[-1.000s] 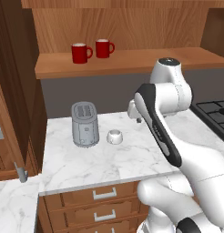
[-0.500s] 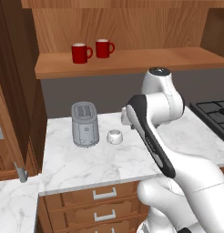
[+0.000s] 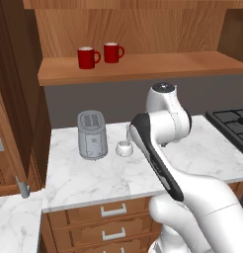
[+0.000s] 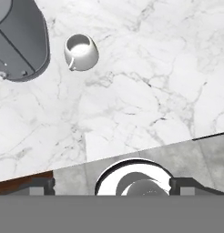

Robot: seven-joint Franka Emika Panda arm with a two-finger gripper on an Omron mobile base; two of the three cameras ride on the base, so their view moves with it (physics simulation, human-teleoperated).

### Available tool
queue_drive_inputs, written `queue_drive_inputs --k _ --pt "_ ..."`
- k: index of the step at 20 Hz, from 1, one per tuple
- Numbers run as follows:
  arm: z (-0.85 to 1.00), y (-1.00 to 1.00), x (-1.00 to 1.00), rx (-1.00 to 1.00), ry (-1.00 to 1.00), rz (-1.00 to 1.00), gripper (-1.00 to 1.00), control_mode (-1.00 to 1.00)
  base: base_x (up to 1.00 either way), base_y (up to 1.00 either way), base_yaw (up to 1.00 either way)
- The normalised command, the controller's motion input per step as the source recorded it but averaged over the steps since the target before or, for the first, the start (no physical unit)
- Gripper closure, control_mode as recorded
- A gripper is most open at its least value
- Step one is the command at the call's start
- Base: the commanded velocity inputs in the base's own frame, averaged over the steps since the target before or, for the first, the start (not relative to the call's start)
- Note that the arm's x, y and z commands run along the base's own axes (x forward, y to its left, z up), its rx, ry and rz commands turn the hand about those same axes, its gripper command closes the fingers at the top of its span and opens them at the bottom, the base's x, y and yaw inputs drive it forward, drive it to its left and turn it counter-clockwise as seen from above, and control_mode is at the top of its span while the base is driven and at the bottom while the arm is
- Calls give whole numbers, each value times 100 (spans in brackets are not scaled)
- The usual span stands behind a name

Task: Pick the mug on the counter and place it in the cabinet with the handle facing the right, like the mugs already inside.

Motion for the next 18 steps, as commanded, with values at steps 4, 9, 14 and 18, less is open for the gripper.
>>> queue_drive_inputs --k 4,9,14,18 --pt "-30 4 10 -1 0 -11 -100 -100 0 0 0" --pt "-24 2 15 -1 0 -9 -100 -100 0 0 0" --pt "-20 0 28 0 0 -6 -100 -100 0 0 0" --pt "-19 0 30 0 0 -4 -100 -100 0 0 0"
